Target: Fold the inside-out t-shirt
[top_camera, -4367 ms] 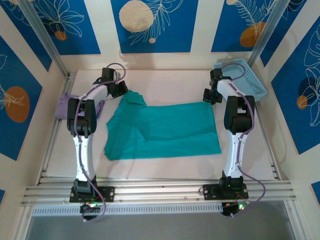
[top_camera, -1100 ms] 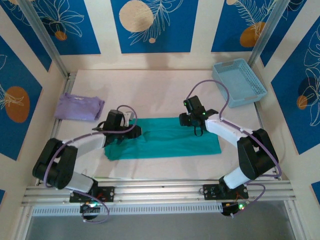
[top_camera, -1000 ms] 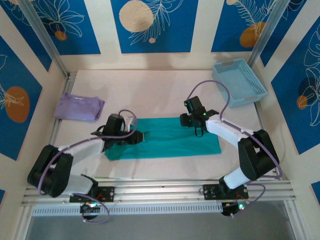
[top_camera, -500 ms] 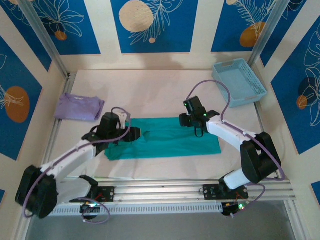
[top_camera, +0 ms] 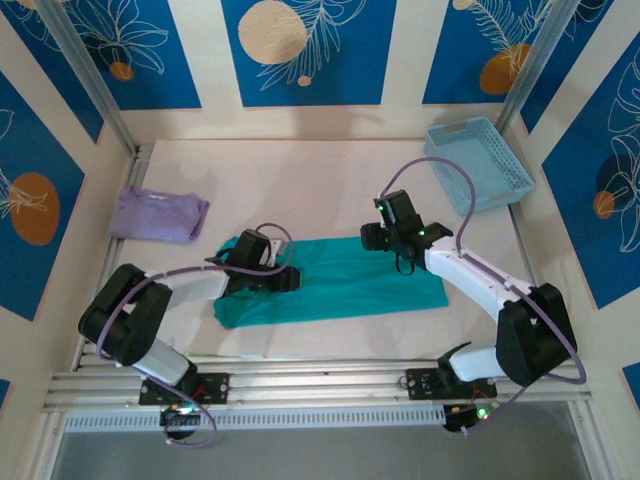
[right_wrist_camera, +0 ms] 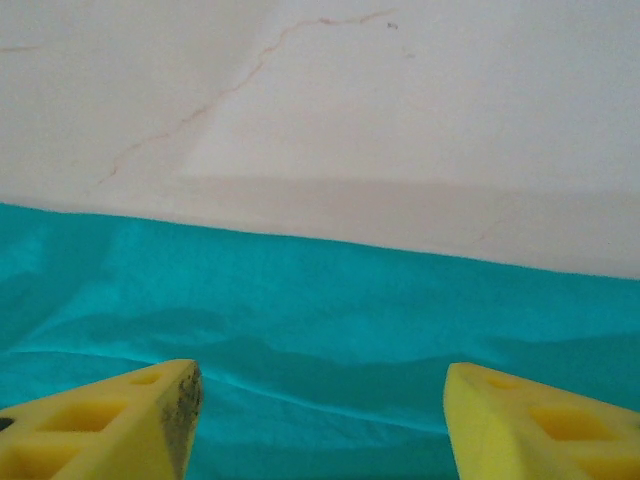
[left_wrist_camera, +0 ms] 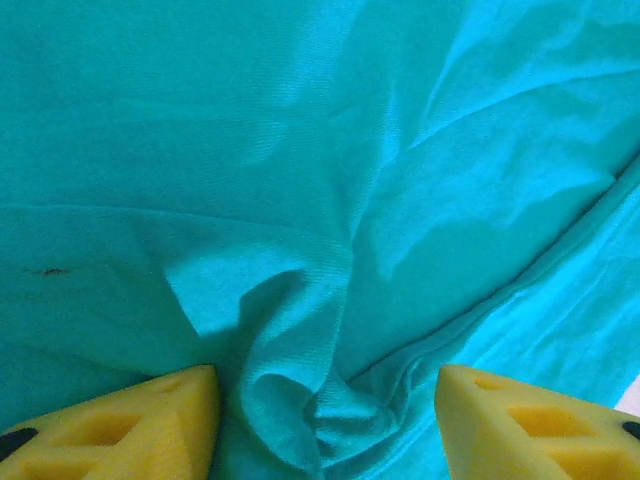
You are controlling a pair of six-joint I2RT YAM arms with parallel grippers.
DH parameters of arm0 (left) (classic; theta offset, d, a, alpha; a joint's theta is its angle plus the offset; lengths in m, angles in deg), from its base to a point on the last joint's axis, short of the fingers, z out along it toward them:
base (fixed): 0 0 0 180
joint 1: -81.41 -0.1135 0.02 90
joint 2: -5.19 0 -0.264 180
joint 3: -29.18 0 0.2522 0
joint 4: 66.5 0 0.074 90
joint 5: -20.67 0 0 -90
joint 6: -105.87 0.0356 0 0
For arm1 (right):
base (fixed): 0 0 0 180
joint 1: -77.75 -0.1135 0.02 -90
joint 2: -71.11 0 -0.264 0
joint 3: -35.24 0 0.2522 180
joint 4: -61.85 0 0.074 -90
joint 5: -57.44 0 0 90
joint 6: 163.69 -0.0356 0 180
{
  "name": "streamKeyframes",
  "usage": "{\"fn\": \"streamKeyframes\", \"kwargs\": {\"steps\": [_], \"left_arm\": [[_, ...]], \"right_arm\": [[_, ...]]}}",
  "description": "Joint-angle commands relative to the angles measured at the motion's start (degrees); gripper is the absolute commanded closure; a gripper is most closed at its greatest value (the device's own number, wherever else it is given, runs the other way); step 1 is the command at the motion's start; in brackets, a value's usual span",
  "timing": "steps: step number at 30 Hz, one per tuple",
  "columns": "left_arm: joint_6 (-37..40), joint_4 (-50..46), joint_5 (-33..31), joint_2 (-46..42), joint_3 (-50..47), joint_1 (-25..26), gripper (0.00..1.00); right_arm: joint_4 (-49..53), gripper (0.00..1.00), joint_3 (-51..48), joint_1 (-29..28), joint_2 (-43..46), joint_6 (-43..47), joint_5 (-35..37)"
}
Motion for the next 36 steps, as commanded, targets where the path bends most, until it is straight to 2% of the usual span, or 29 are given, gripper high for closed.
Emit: {"fn": "streamKeyframes", "kwargs": {"steps": [1,3,7,9,11,13,15,19,23,27,33,36], "left_arm": [[2.71,-5.25,-6.02,-4.70,-1.31,0.30,0.38],[3.78,-7.10,-10.61,-8.39,-1.50,0.11,0.36],[4.23,-9.32,-19.36,-17.91,-3.62,-1.52,0.33],[3.13,-10.91,-21.81,-21.64,-4.85,-4.56,0.29],[1.36,-12.30,-21.43,-23.71,-5.85,-9.60,0.27],[-0.13,-13.27,-18.64,-24.35,-6.71,-16.14,0.27],[-1.16,-12.87,-17.32,-24.36,-7.53,-20.50,0.26],[-1.87,-10.31,-11.94,-20.71,-8.31,-25.16,0.22],[0.12,-9.16,-8.29,-15.34,-7.70,-25.81,0.17],[1.98,-8.92,-6.37,-12.02,-8.06,-24.55,0.17],[3.08,-8.33,-4.58,-11.15,-8.65,-21.42,0.17],[3.39,-7.90,-3.48,-11.43,-8.44,-19.76,0.21]], "right_arm": [[-1.42,0.34,-0.96,-2.15,1.97,1.78,-3.41],[-2.95,0.34,-1.45,-4.08,2.30,1.51,-5.71],[-11.68,0.36,-4.02,-8.92,1.75,-1.68,-20.26],[-17.16,0.38,-4.12,-12.50,-0.91,-3.98,-25.81],[-20.46,0.42,-2.01,-16.33,-5.69,-6.18,-27.94],[-21.41,0.52,2.22,-19.45,-12.33,-7.64,-28.73],[-21.30,0.60,6.37,-21.81,-18.33,-8.07,-29.50],[-19.55,0.71,12.19,-23.40,-28.25,-10.31,-29.49],[-17.95,0.77,13.59,-23.11,-33.72,-13.04,-29.51],[-18.57,0.81,12.45,-23.25,-36.35,-15.30,-31.06],[-19.82,0.82,10.36,-23.52,-35.61,-16.19,-31.28],[-19.48,0.82,10.57,-23.45,-34.98,-15.66,-30.90]]}}
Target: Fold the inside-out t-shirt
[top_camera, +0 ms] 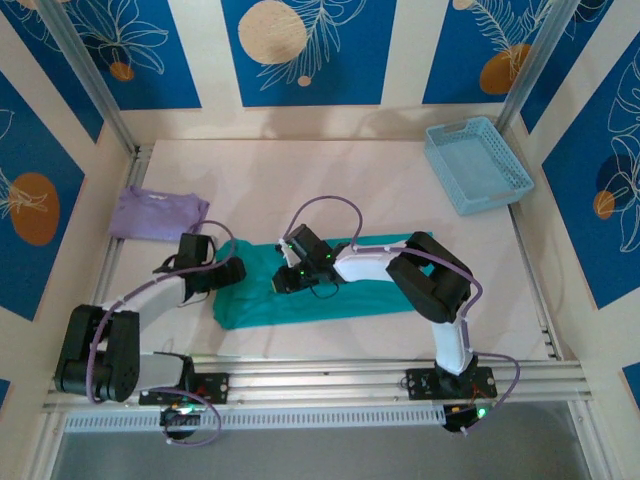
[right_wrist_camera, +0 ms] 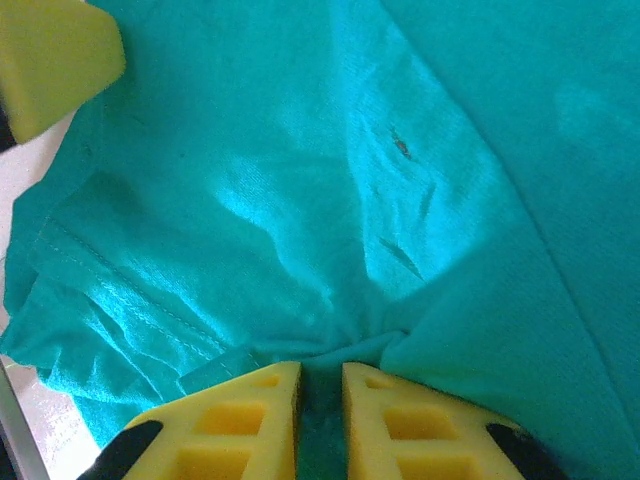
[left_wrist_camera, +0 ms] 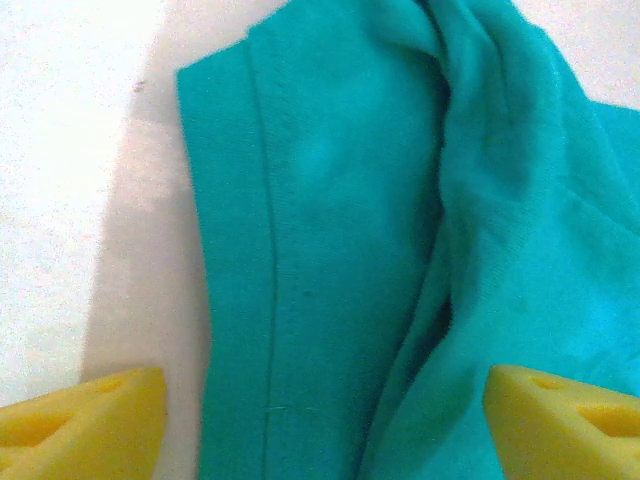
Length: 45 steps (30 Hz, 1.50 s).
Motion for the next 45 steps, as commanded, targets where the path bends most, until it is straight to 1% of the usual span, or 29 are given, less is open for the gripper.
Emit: {"fn": "streamKeyframes", "kwargs": {"steps": [1,6,11,15,23,25,26,28,29,31,32,34,36,39,45], "left_arm": [[1.25,1.06,6.94,1.06,-0.77,3.40,0.23],[1.73,2.12,7.57,2.20,-0.64,5.60,0.33],[1.61,3.65,7.67,4.84,-0.63,6.37,0.44],[1.35,6.70,9.94,6.21,-0.82,7.14,0.60],[0.79,14.70,12.05,5.77,-2.74,7.69,0.85],[0.32,16.53,12.12,5.81,-3.10,7.73,0.97],[0.12,17.43,11.50,5.62,-3.39,7.70,1.00],[0.03,17.56,8.58,4.69,-3.54,7.60,1.00],[0.01,17.02,6.69,4.06,-3.47,7.60,1.00],[-0.06,14.72,3.24,2.67,-2.70,7.65,1.00],[-0.06,12.80,1.22,1.81,-1.93,7.64,1.00],[0.10,8.65,-2.60,0.42,-0.32,7.62,1.00],[0.83,5.02,-6.42,-1.13,1.25,7.60,1.00],[2.75,-0.51,-12.06,-2.59,3.86,7.47,1.00],[8.77,-12.88,-20.72,-3.04,12.52,7.28,1.00]], "right_arm": [[1.74,0.82,-1.06,-0.34,0.53,-0.60,-0.90],[1.73,0.82,-0.88,0.01,0.74,-0.40,-0.77],[1.70,0.82,-0.96,0.00,1.03,-0.40,-0.86],[1.42,0.82,-1.21,0.00,1.61,-0.73,-0.77],[1.63,0.82,-0.72,-0.08,3.10,-0.62,-0.42],[2.11,0.82,-0.44,0.01,3.45,-0.36,-0.16],[2.48,0.82,-0.39,0.09,3.78,-0.25,0.05],[3.35,0.80,-0.43,0.34,4.89,0.15,0.67],[3.87,0.76,-0.52,0.52,5.80,0.39,1.16],[5.50,0.62,-0.61,0.86,8.05,0.65,1.96],[6.24,0.56,-0.82,1.05,9.56,0.92,2.60],[7.64,0.51,-1.50,1.36,12.51,1.88,4.26],[8.87,0.48,-2.68,2.18,15.38,2.93,6.16],[9.18,0.47,-5.46,4.33,19.02,3.82,7.94],[7.06,0.46,-11.59,9.36,25.27,3.76,7.52]]}}
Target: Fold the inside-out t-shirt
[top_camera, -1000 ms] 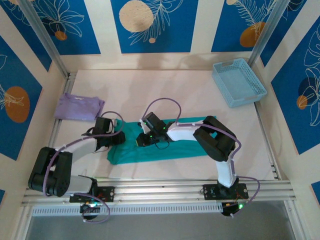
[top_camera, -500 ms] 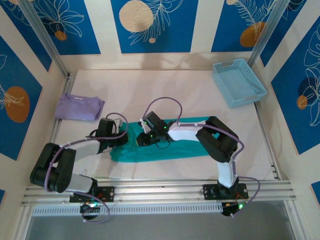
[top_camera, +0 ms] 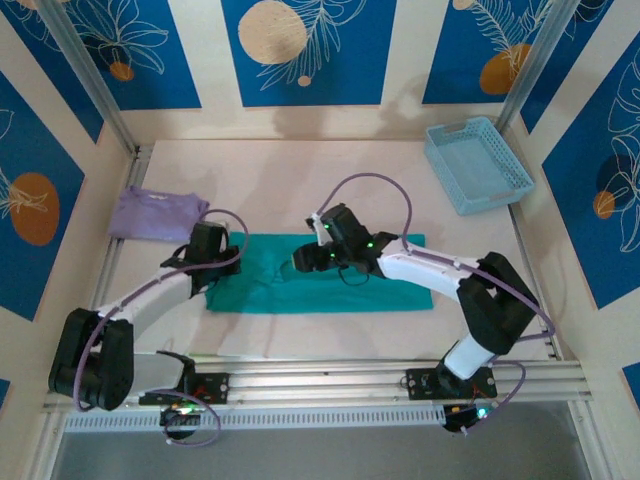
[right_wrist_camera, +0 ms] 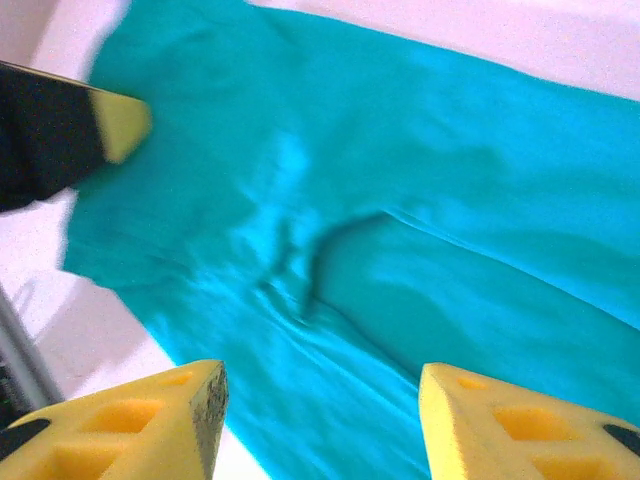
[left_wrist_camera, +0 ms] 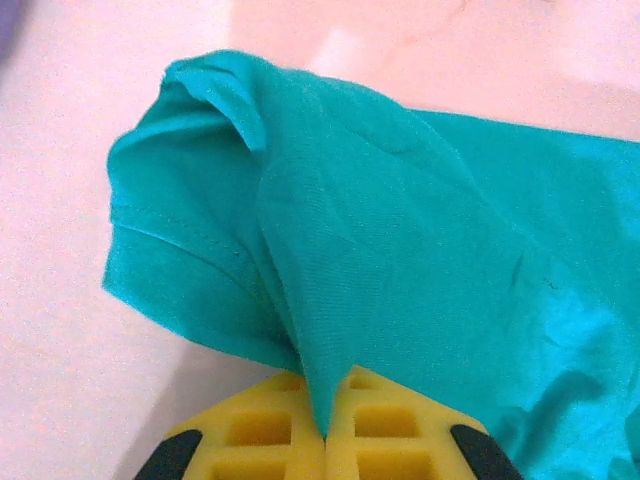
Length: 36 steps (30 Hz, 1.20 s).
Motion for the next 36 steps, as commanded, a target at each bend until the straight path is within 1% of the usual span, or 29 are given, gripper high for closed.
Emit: {"fn": "streamKeyframes", "kwargs": {"steps": [1,4,6,7,9,12,14,17,19,21,24,26,30,32,34,35,36], "left_arm": [[6.00,-10.89,-9.33,-1.02,6.47,-0.02,1.00],[11.84,-17.76,-17.04,-0.51,12.34,-0.22,1.00],[15.77,-21.49,-21.97,-0.29,16.11,-1.35,1.00],[18.30,-22.94,-23.86,-0.09,17.88,-1.87,1.00],[24.30,-26.33,-30.44,1.06,22.44,-3.16,1.00],[32.49,-28.41,-38.05,3.24,27.96,-5.09,1.00],[34.95,-28.92,-40.34,4.89,30.60,-5.19,1.00],[33.45,-31.27,-38.19,7.09,33.79,-4.65,1.00],[31.61,-32.53,-36.73,8.16,34.67,-2.82,1.00],[29.75,-33.94,-35.92,8.99,35.25,0.09,1.00],[25.84,-36.74,-35.23,10.61,36.59,6.12,1.00],[22.07,-38.59,-33.51,12.35,37.78,10.44,1.00],[12.13,-39.17,-27.60,18.42,40.02,20.29,1.00],[8.34,-39.29,-24.93,23.18,43.54,24.57,1.00],[5.13,-38.91,-20.51,28.64,48.78,28.55,1.00],[4.29,-37.63,-18.06,30.64,50.24,29.97,0.98],[4.02,-35.23,-14.29,32.92,51.44,31.23,0.86]], "right_arm": [[0.33,0.46,-3.57,2.26,3.65,0.98,0.58],[0.29,0.46,-6.13,3.93,7.00,1.47,0.28],[0.66,0.46,-8.00,5.20,9.39,1.73,0.04],[0.77,0.46,-8.91,5.68,10.64,1.78,-0.12],[1.20,0.46,-11.13,6.97,13.81,1.76,-0.30],[1.19,0.46,-14.41,8.94,18.58,1.79,-0.66],[0.84,0.45,-16.29,10.02,21.07,2.18,-0.67],[0.92,0.45,-17.79,11.59,23.27,2.81,-0.83],[1.48,0.45,-18.20,12.40,24.09,3.36,-0.62],[1.90,0.45,-18.43,13.19,24.66,3.44,-0.66],[2.03,0.45,-18.74,14.27,25.42,3.44,-1.51],[2.32,0.45,-18.64,14.80,25.65,3.49,-1.63],[2.90,0.45,-18.72,16.17,25.70,3.88,-1.26],[3.17,0.45,-18.88,16.80,25.83,3.70,-1.26],[3.52,0.45,-19.37,17.57,26.22,3.62,-0.61],[3.58,0.45,-19.70,18.00,26.47,3.49,-0.26],[3.30,0.45,-20.14,18.78,26.58,2.91,0.08]]}}
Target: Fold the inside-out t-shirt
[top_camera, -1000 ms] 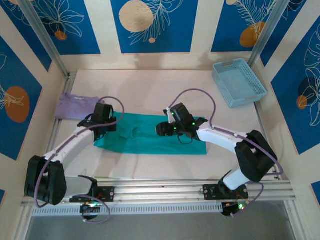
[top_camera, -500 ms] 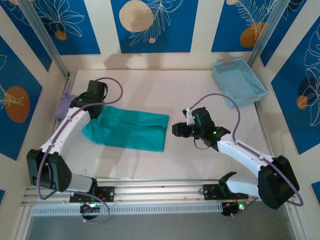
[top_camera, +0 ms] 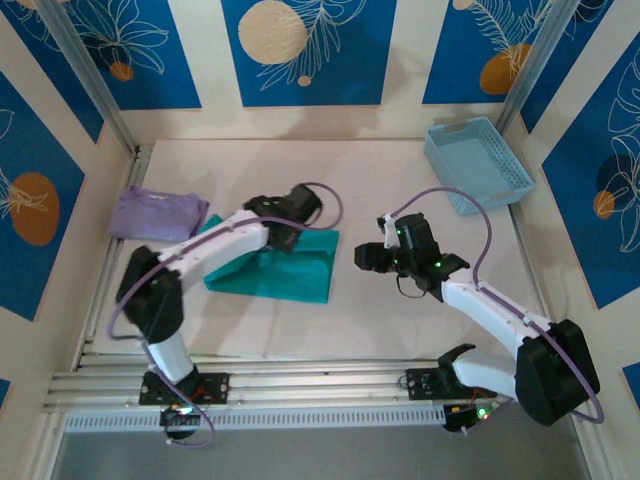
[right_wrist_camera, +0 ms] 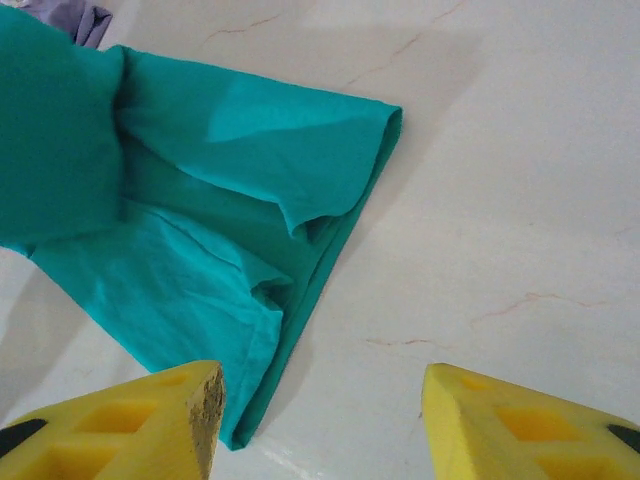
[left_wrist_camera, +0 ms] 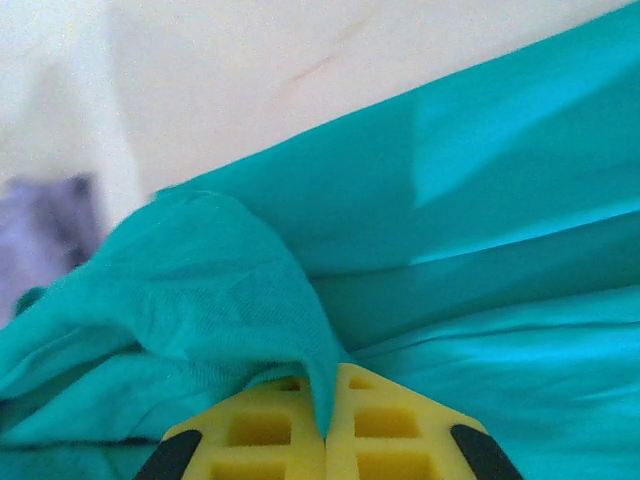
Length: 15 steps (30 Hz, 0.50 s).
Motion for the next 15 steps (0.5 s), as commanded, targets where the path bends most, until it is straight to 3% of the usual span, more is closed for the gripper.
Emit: {"fn": "streamKeyframes", "kwargs": {"steps": [1,3,4,8,12,15], "left_arm": [[-7.47,4.26,13.52,5.48,4.83,4.10,0.81],[-9.40,8.93,21.08,7.06,5.10,4.50,0.72],[-10.68,11.56,23.34,6.47,4.37,4.51,0.62],[-11.02,18.11,25.30,-1.54,-1.02,4.12,0.36],[-9.53,18.35,20.09,-12.29,-11.12,1.01,0.23],[-10.57,20.85,20.51,-18.66,-19.92,-5.93,0.22]], "right_arm": [[0.59,0.45,-1.93,2.09,1.69,-0.41,0.12],[-0.73,0.44,-3.07,3.85,1.23,-2.07,-0.46],[-1.26,0.44,-3.31,4.25,0.84,-2.60,-0.47],[-3.11,0.44,-3.43,4.26,-1.70,-3.86,-1.07],[-5.90,0.44,-1.06,2.36,-6.23,-4.72,-3.46],[-7.95,0.44,2.97,-0.79,-11.80,-4.46,-5.06]]}}
